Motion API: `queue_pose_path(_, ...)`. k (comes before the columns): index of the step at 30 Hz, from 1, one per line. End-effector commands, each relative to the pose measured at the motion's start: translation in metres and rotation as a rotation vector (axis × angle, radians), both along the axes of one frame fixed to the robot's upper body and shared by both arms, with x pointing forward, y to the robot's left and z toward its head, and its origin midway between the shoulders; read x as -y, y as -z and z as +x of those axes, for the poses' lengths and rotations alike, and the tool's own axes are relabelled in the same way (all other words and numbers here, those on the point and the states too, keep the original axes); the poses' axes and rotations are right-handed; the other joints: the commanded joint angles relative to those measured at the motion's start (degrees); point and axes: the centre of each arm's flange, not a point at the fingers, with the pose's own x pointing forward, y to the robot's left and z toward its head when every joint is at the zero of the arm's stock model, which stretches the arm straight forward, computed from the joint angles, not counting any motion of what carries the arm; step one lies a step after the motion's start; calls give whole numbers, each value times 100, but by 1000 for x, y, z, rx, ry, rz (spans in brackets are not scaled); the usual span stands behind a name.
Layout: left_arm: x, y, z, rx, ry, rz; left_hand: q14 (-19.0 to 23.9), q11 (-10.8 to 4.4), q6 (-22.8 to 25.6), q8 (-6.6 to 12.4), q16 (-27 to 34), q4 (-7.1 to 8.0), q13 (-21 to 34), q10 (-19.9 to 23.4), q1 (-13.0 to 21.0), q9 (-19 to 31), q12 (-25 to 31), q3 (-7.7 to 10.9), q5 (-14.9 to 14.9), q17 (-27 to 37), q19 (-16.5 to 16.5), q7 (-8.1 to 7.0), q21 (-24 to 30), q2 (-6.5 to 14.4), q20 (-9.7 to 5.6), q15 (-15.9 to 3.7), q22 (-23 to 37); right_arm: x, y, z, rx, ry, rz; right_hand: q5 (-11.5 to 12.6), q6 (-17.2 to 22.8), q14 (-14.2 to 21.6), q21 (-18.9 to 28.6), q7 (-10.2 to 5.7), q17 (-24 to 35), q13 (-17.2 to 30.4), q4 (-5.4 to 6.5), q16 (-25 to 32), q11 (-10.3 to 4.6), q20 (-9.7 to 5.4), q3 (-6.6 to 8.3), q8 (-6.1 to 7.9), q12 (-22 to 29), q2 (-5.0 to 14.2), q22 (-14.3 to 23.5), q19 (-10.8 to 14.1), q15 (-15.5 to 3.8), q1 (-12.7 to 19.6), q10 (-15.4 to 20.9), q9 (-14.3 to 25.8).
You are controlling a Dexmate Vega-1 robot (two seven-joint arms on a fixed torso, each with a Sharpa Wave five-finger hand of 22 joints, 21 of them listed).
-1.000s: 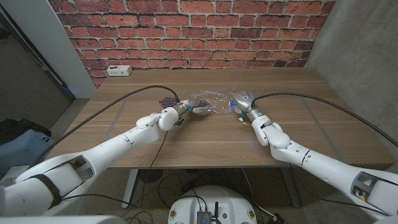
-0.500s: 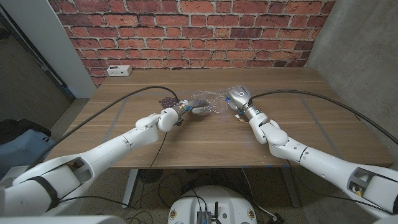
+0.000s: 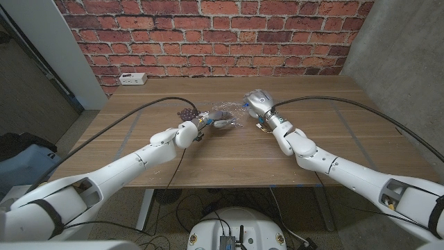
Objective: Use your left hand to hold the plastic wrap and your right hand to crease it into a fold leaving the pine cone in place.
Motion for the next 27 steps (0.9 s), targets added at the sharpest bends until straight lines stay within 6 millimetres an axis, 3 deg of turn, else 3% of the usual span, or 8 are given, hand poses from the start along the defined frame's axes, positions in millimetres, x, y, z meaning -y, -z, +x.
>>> queue_pose_path(1,-2,1,3,-4,0,-4,-5,24,-11,18,6,-28,13,20,-41,9,-6,21,33,5,22,17,33,6,3,0,-7,-14,-9,4,46,-54,-22,0,74,54,41,2,20,7,-26,31,-30,-34,-18,21,-1,-18,27,-2,-969,71,52,23)
queue_pose_path(27,-3,1,13,-16,2,-19,-6,4,-25,16,3,-81,12,15,-38,8,-7,32,43,3,23,27,29,-29,2,9,-11,-45,-16,16,68,-165,-115,28,114,57,76,-88,59,39,14,48,-110,-139,-164,4,-10,-29,36,-76,-961,140,142,34)
